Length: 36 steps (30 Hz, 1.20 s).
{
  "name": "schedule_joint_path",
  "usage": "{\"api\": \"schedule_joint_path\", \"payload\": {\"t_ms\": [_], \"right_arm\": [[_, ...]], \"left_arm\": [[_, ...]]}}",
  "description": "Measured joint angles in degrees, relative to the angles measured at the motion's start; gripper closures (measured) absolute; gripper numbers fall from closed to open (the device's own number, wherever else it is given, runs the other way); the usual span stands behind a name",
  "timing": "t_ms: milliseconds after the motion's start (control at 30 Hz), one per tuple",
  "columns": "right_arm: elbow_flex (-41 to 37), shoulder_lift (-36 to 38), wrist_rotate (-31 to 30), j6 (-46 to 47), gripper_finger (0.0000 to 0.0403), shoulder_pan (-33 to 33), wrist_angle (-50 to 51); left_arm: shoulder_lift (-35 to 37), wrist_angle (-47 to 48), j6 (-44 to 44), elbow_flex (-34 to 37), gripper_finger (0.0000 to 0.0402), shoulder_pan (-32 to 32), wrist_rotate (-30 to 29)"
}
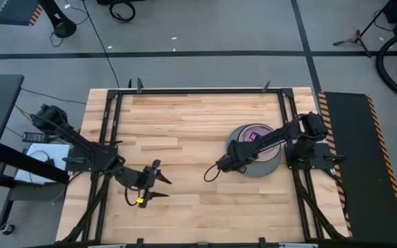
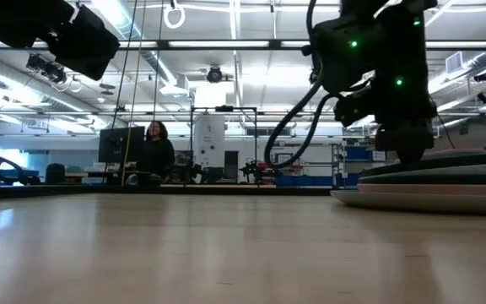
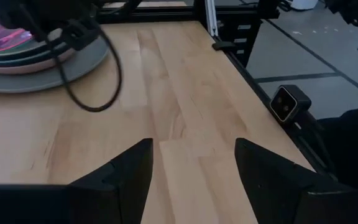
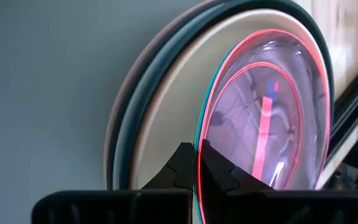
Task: Stack plastic plates
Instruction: Stack the top stacked plates on top of the bottom stacked plates
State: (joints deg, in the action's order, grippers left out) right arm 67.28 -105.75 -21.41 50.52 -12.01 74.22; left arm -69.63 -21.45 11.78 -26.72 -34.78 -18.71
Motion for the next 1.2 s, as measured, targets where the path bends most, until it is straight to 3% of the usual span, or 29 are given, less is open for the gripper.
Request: {"api": "schedule_joint_path", "payload": {"t_ms": [567,800,1200], "right_arm": [[2.0,0.0,4.0,-0.4,0.0392,-1.6,-1.5],[2.1,0.1,4.3,-5.4,0.0391,-2.7,-9.9],[2.0,0.1,3.1,0.8,0.0391,-3.1,-3.4]], "left_arm": [[0.0,0.4,0.6,0.0,0.0169,-0.6,0.0],[0.0,0.4,1.1,0.0,0.0169,-0.6,0.0],[0.0,3.0,2.6,0.0,0.0169,-0.6,0.0]]}}
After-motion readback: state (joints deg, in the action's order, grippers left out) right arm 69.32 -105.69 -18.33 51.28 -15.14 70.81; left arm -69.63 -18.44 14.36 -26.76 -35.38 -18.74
